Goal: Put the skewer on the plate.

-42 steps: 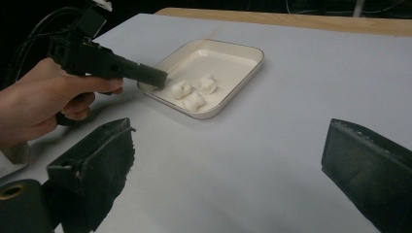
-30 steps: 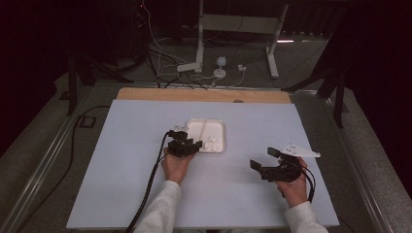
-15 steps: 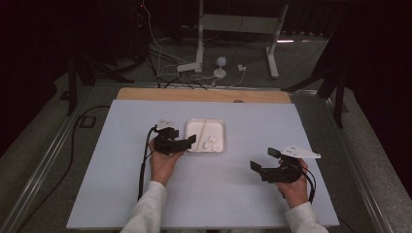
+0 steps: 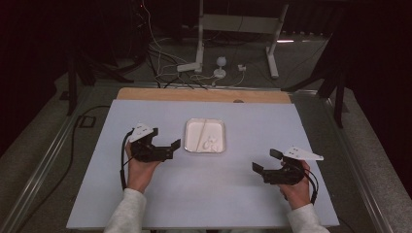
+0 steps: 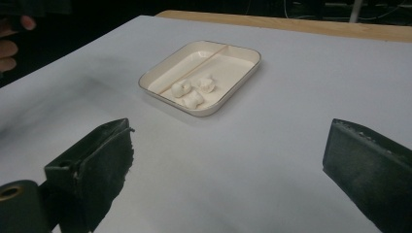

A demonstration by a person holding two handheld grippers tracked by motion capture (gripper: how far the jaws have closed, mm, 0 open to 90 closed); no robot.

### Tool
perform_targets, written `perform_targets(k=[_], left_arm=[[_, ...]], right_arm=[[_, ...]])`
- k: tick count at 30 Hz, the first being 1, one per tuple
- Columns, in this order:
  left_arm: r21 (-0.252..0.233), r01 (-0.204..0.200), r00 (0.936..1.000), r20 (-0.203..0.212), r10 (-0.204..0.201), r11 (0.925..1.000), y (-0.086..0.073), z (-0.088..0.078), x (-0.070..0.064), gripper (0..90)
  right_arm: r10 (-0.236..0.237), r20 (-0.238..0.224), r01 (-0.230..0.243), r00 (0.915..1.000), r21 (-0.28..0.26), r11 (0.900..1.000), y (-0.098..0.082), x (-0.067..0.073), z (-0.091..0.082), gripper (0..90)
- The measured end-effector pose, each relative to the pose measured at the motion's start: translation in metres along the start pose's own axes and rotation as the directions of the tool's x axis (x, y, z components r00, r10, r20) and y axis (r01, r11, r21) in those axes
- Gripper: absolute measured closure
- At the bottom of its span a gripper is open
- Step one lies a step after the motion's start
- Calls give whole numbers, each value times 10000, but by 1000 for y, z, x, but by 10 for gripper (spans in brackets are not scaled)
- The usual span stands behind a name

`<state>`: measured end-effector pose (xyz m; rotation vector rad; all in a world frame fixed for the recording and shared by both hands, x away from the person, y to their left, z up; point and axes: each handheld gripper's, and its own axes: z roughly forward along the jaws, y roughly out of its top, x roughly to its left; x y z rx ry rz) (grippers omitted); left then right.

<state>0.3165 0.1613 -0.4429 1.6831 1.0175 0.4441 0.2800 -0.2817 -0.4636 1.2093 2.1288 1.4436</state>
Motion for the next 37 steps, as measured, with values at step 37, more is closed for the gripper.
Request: perform_targets(k=[37], left_arm=[[-1185,-1303,9846,-1321,1144,9844,-53,-80,21,6]], right_arm=[[-700,-72,689,9975,-1031,9923,-15,9,-12,26]])
